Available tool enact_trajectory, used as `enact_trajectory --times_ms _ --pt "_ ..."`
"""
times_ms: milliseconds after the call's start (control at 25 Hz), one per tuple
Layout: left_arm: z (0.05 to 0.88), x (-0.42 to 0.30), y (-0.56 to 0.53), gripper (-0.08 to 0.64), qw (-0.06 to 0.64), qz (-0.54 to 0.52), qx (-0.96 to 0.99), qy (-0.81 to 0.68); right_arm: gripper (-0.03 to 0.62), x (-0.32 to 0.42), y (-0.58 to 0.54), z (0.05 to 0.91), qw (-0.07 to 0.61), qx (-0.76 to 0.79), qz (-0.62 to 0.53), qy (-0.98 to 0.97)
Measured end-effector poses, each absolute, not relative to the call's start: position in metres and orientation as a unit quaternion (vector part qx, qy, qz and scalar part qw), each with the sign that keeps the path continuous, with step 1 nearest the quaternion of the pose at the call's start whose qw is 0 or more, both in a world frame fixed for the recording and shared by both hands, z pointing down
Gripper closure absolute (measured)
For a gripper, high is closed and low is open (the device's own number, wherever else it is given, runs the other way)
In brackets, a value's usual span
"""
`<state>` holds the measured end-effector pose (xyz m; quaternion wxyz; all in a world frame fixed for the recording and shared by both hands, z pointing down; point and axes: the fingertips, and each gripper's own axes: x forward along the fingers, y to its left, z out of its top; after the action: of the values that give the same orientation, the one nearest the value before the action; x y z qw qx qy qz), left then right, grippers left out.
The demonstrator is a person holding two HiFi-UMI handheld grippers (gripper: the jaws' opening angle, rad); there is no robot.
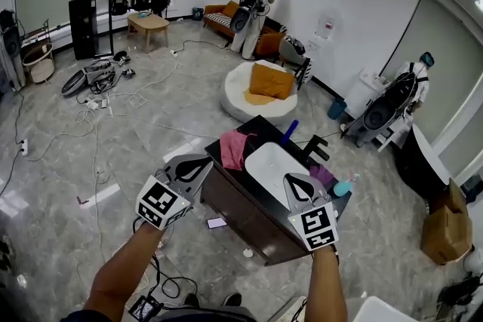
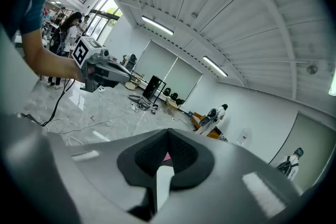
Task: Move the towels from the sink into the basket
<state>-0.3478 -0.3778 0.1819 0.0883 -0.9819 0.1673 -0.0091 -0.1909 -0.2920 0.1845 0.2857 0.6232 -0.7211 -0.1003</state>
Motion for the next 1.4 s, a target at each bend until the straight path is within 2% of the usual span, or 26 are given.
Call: enact_trajectory --times_ms 440,1400 --pt "0.198 -0.324 -0.420 0.557 0.090 -0.036 -0.976 0.195 0.581 -0.160 -0.345 0.198 0.265 0.601 -0.107 -0.746" --pt "0.228 -0.196 -0.531 0.557 0.069 -0.080 -0.945 0.311 0.581 -0.020 -0.504 0.228 0.242 0.503 -0.115 -0.822"
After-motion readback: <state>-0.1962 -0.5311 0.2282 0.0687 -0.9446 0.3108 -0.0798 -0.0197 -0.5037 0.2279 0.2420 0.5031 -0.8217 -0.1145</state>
